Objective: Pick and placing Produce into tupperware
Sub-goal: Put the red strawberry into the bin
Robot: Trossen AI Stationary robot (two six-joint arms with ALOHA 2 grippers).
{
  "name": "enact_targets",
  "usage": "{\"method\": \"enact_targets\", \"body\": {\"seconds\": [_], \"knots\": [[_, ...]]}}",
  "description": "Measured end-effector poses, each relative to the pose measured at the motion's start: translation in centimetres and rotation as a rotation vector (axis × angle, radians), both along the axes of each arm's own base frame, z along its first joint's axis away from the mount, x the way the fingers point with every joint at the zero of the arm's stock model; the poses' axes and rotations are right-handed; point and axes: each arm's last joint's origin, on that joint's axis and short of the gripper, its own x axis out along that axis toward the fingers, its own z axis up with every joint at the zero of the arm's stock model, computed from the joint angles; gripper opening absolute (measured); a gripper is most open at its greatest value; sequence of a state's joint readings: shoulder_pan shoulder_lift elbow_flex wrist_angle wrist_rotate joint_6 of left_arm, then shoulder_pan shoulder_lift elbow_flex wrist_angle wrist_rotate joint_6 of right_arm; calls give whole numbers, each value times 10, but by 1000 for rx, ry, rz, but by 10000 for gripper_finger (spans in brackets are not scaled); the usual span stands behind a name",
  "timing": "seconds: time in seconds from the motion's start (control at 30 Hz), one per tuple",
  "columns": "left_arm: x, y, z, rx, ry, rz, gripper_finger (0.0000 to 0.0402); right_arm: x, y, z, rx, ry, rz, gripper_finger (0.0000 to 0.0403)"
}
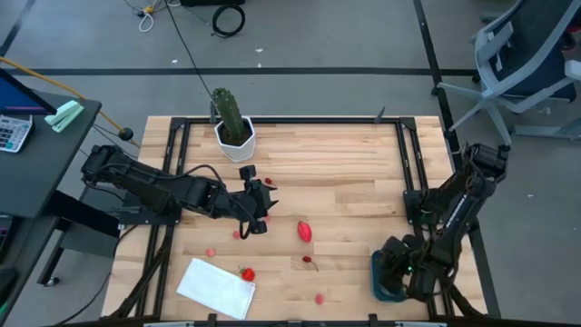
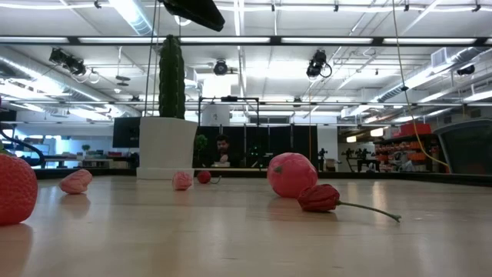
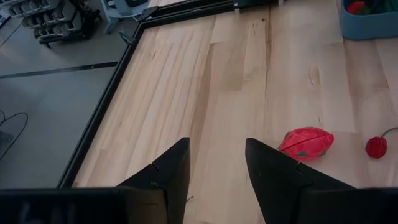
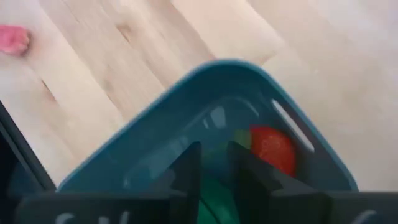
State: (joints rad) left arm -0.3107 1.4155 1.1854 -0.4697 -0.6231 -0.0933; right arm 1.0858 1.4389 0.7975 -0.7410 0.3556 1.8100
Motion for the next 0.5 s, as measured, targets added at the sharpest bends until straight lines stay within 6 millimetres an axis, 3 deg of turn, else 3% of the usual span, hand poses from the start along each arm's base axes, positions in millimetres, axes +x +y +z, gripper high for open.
{"method": "enact_targets", "body": {"seconds": [0.27, 0.5], "knots": [[-6, 1, -7, -31, 71, 42, 168, 3, -9, 18, 129, 40, -14, 124], [-18, -3, -19, -271, 194, 81, 169, -1, -23, 47, 202, -82, 13, 130]]}}
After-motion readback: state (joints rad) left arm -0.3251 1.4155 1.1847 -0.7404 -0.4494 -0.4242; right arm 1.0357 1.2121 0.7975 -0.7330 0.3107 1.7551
